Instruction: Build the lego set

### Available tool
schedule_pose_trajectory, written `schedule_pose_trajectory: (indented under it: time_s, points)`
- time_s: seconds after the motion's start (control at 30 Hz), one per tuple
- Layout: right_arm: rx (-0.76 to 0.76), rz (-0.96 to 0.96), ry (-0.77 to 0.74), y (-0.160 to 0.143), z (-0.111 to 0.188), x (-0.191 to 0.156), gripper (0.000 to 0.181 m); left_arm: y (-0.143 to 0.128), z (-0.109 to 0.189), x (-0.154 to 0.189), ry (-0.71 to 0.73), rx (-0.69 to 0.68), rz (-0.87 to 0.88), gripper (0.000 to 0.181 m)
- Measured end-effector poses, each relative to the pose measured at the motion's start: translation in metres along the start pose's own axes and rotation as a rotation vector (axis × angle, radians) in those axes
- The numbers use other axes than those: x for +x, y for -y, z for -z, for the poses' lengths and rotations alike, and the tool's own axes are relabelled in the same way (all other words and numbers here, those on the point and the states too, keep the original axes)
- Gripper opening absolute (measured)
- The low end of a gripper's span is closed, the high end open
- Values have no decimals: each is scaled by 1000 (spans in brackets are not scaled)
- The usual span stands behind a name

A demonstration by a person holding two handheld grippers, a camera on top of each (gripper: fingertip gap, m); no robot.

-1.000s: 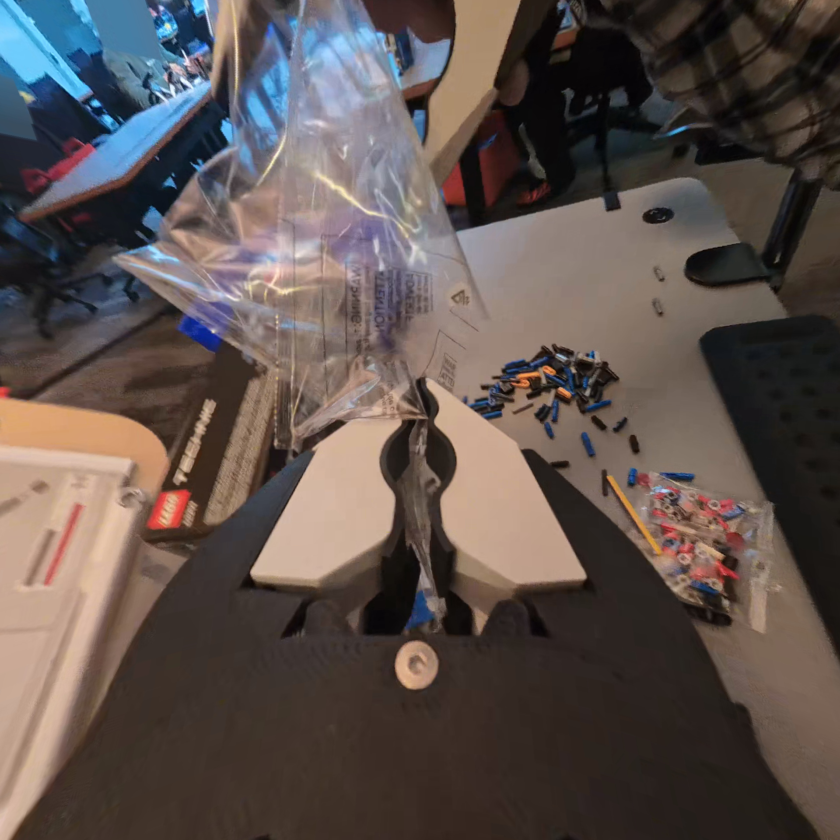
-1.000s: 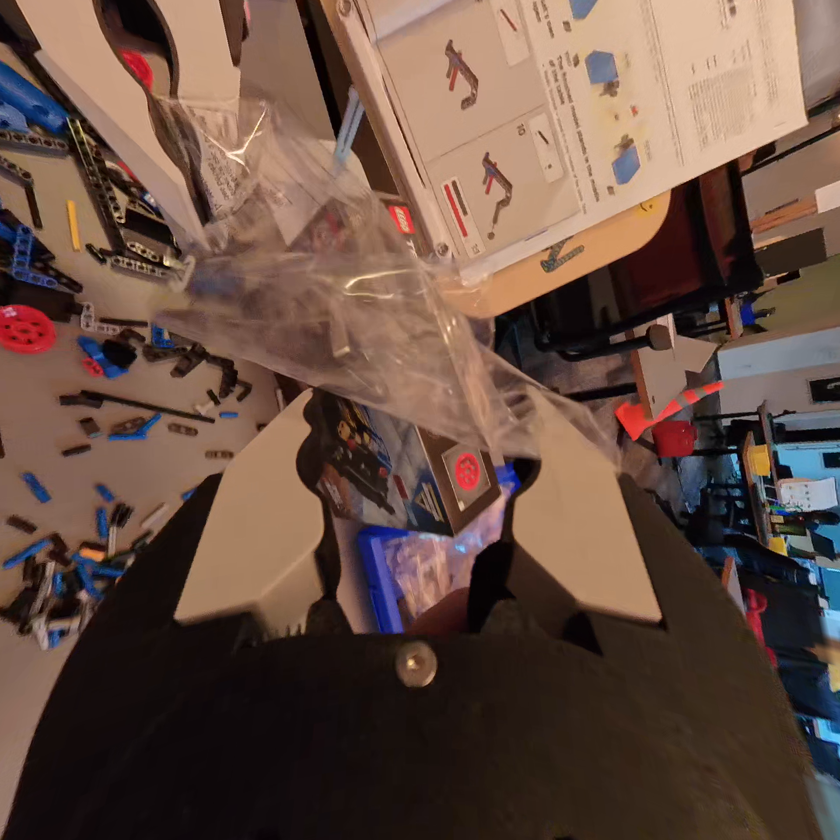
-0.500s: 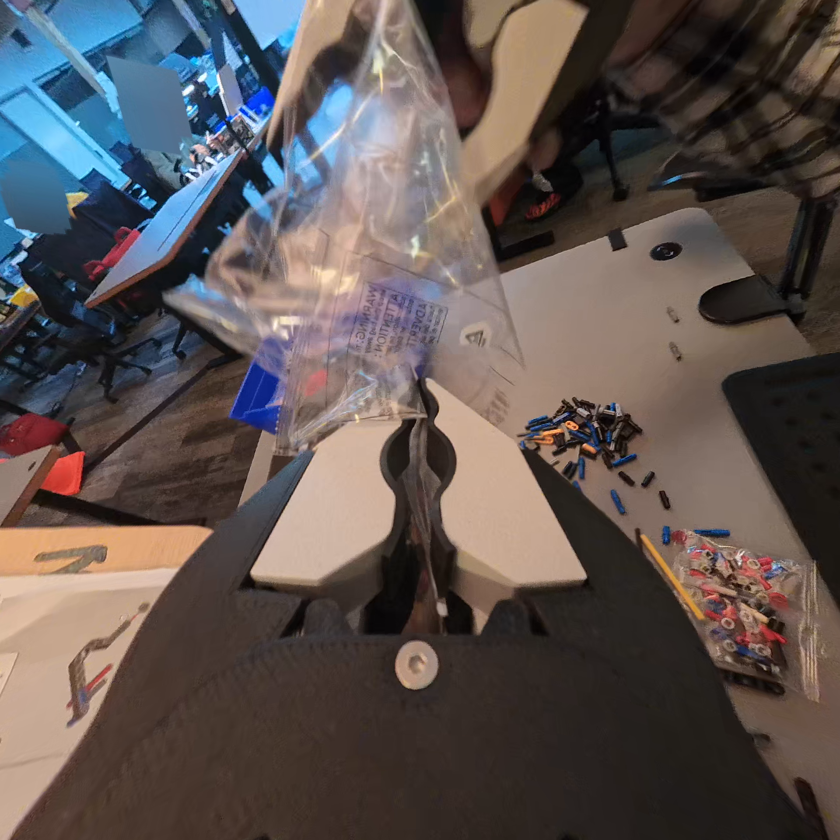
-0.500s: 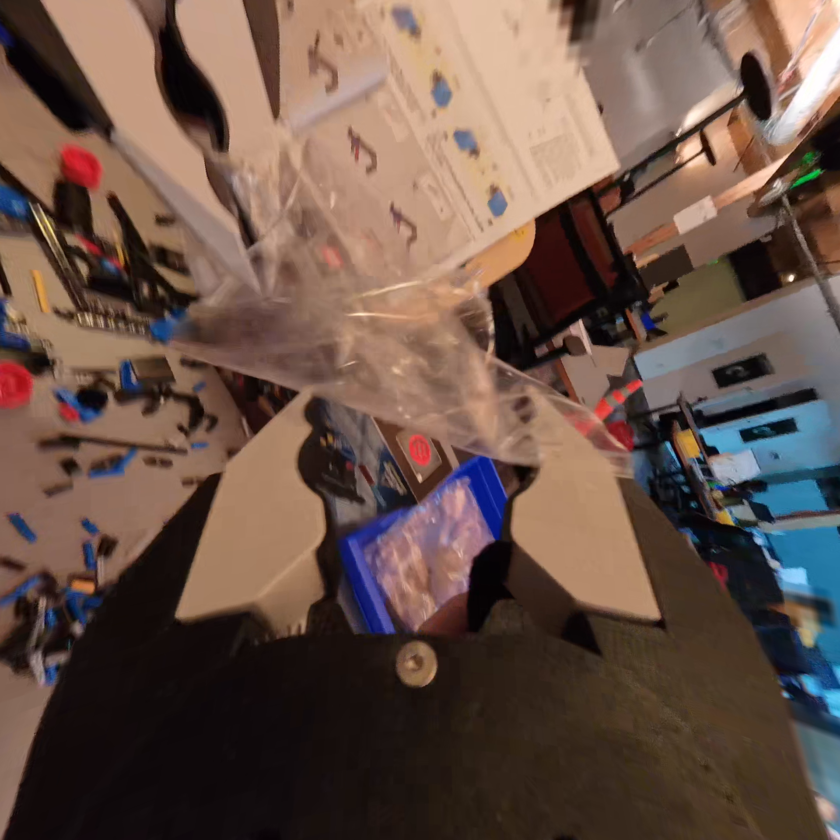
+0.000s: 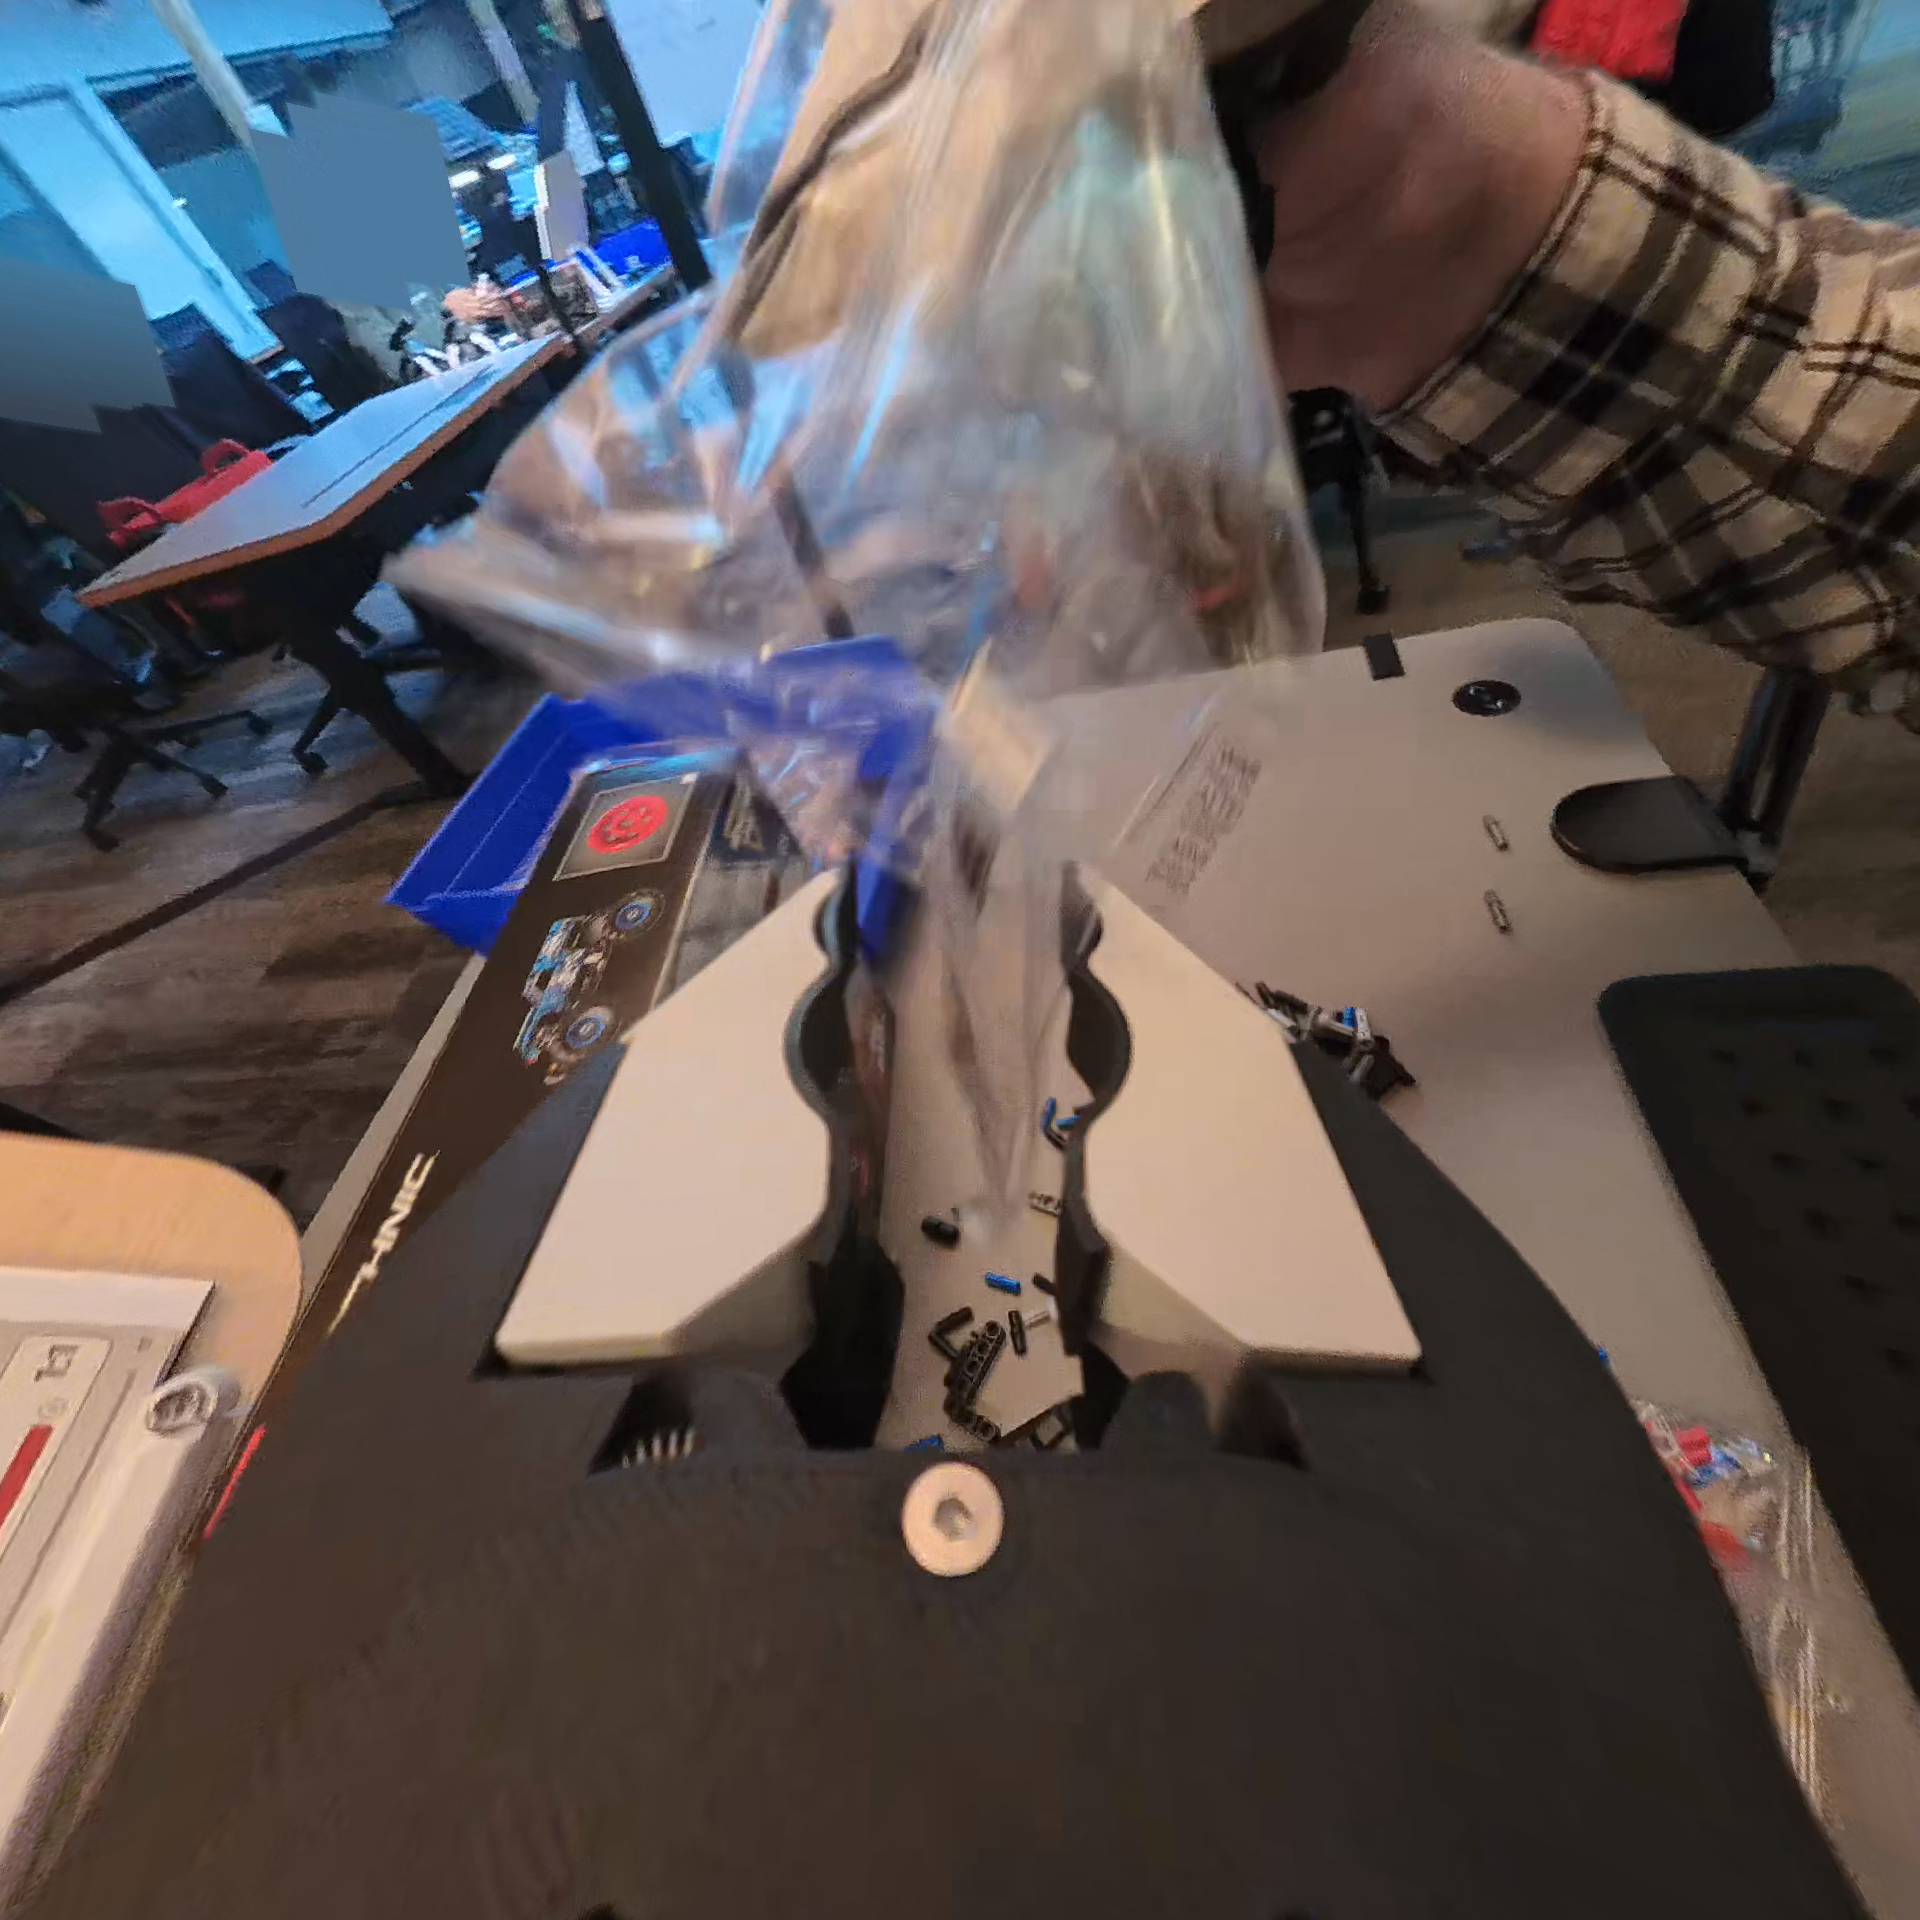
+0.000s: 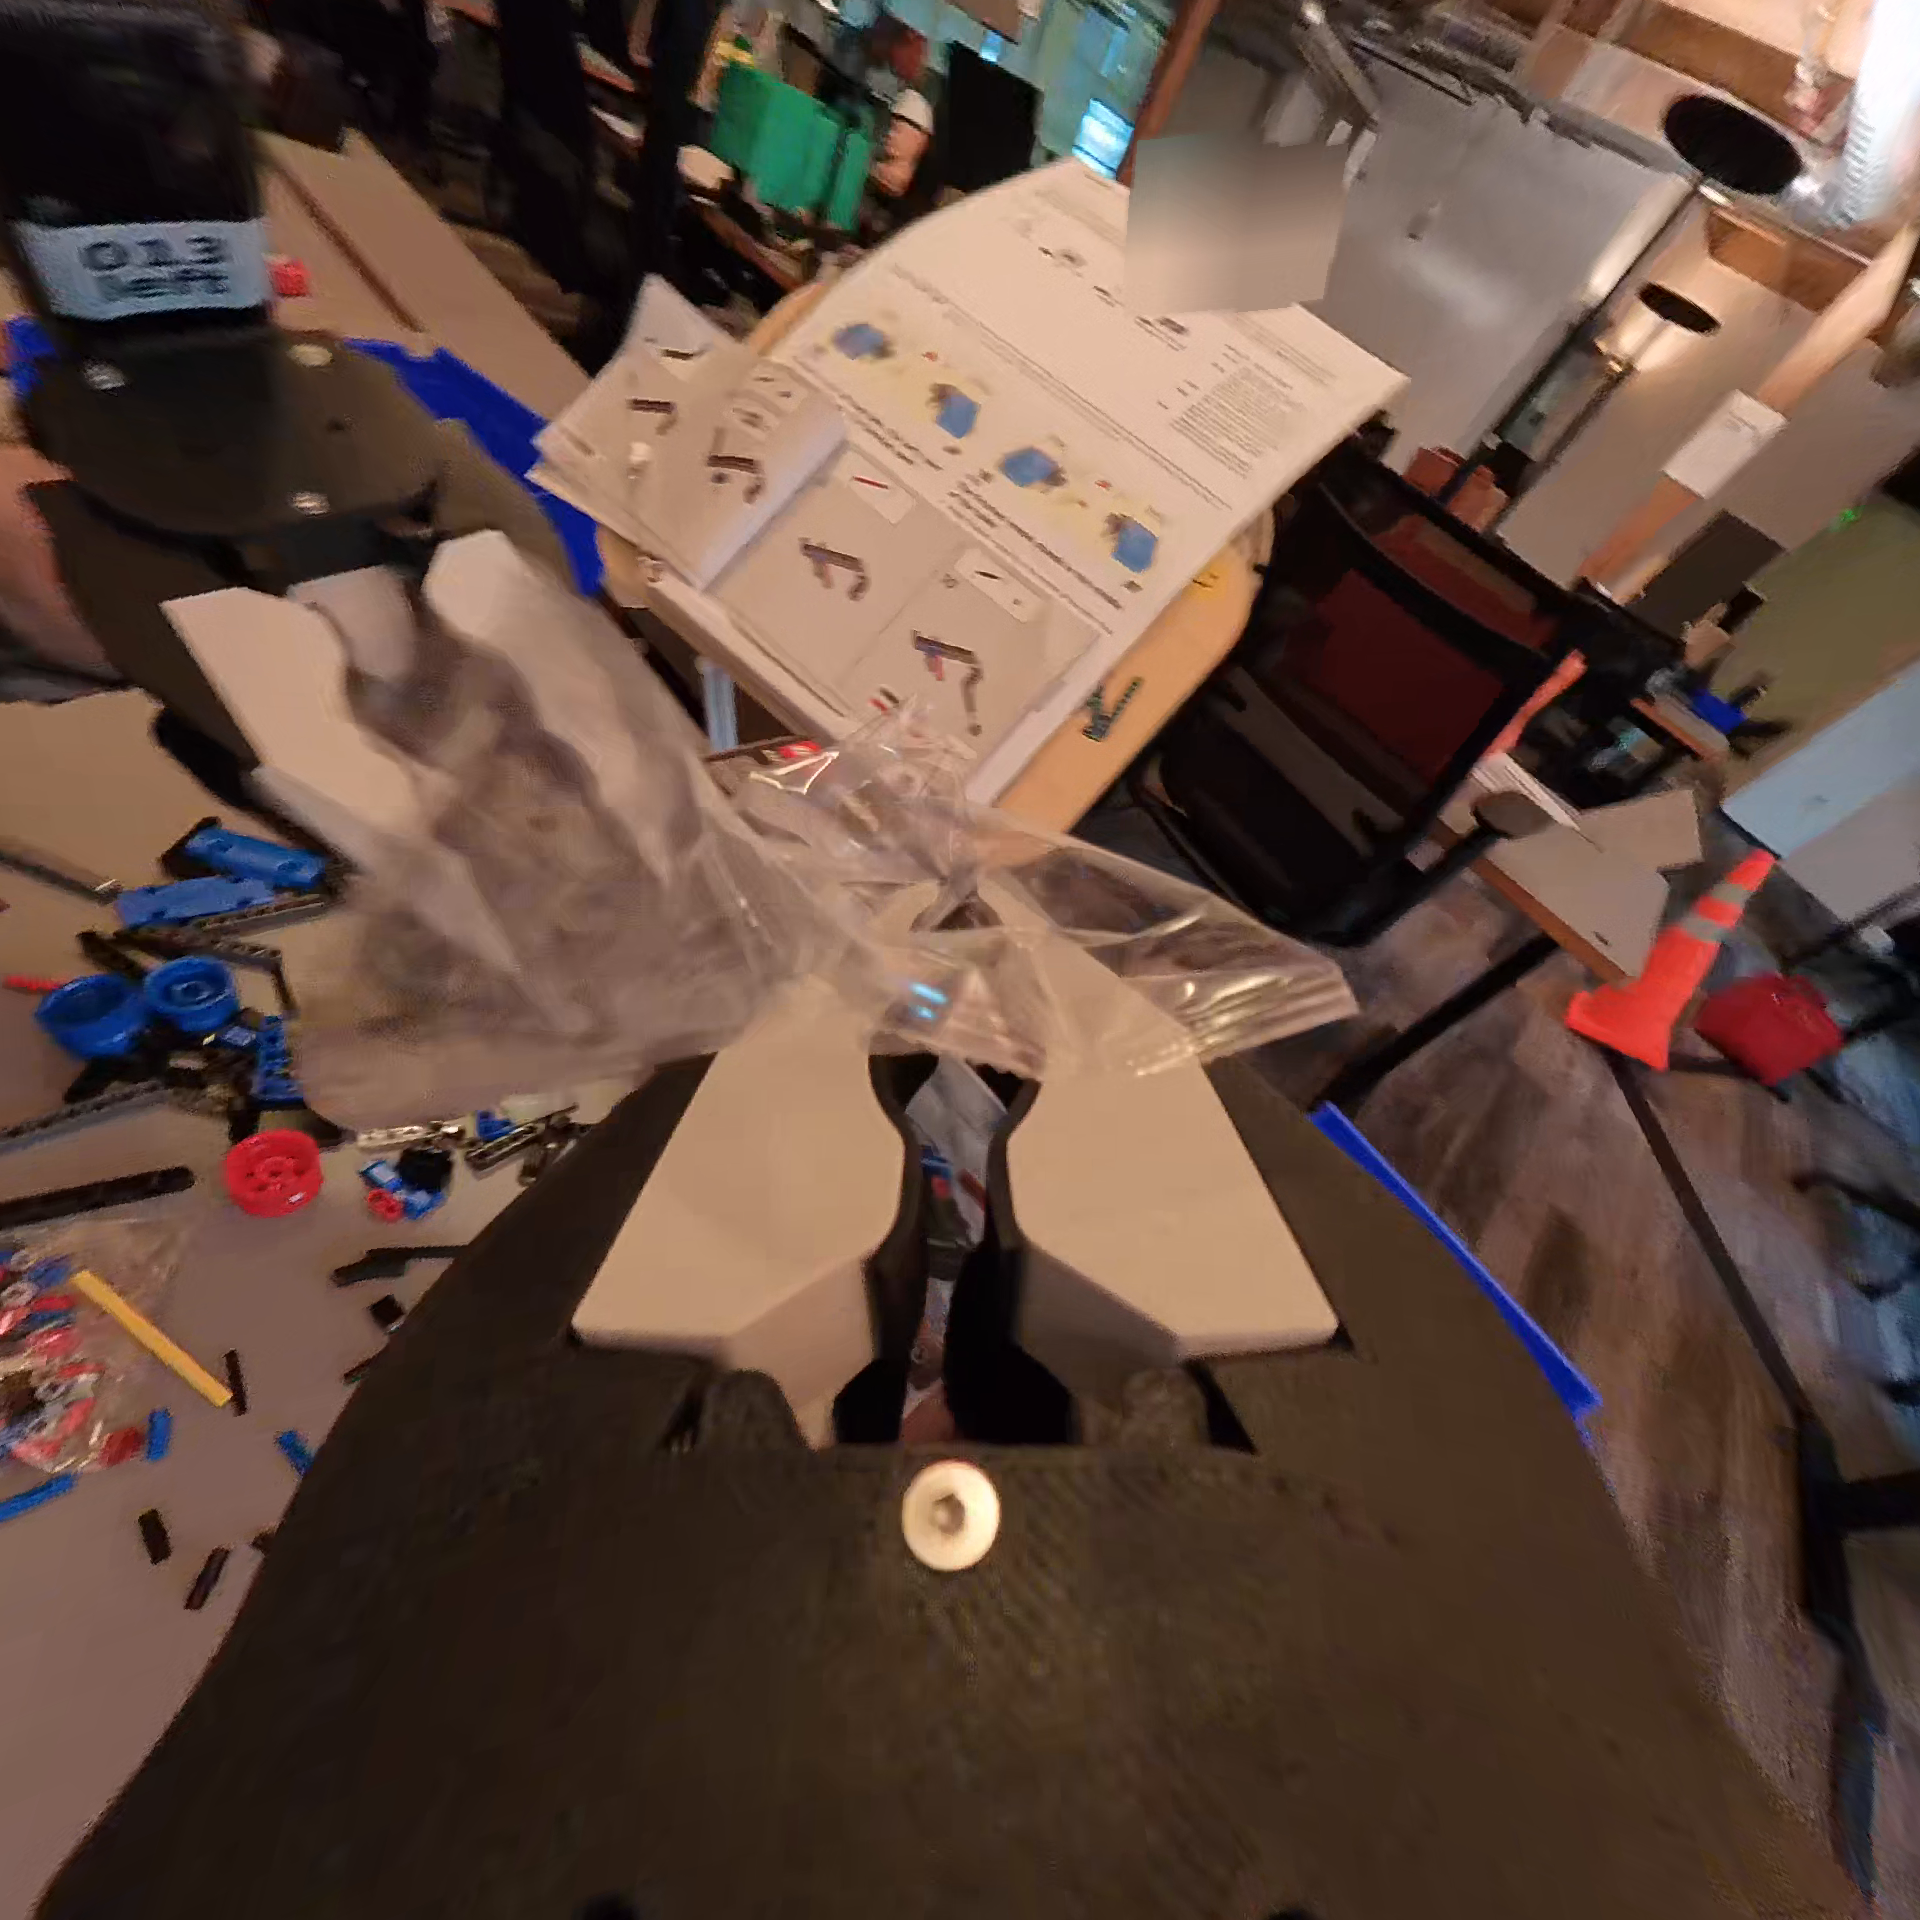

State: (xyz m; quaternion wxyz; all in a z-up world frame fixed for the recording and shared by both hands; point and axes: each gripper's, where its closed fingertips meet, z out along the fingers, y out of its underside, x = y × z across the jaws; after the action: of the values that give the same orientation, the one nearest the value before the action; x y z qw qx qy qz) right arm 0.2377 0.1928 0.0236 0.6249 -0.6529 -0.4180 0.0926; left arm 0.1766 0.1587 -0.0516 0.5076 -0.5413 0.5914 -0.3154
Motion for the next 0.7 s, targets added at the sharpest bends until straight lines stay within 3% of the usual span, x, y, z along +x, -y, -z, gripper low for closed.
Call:
schedule_pose_trajectory:
  time_s: [0.1,0.2,0.33,0.4,0.5,0.7]
  points:
    - [-32,-39,-97,-4,12,39,0,-11,19,-21,129,-32,70,52]
    - [-106,-49,-230,-18,26,90,0,-23,58,-26,235,-52,30,48]
    - [-276,-35,-396,-56,39,157,0,-74,106,-21,372,-244,-82,43]
    - [-362,-84,-399,-80,40,178,0,-99,133,-19,453,-327,-135,41]
    - [-546,-138,-370,-123,41,197,0,-128,165,-8,489,-357,-76,40]
    - [-918,-244,-255,-216,32,212,0,-176,193,5,527,-369,69,38]
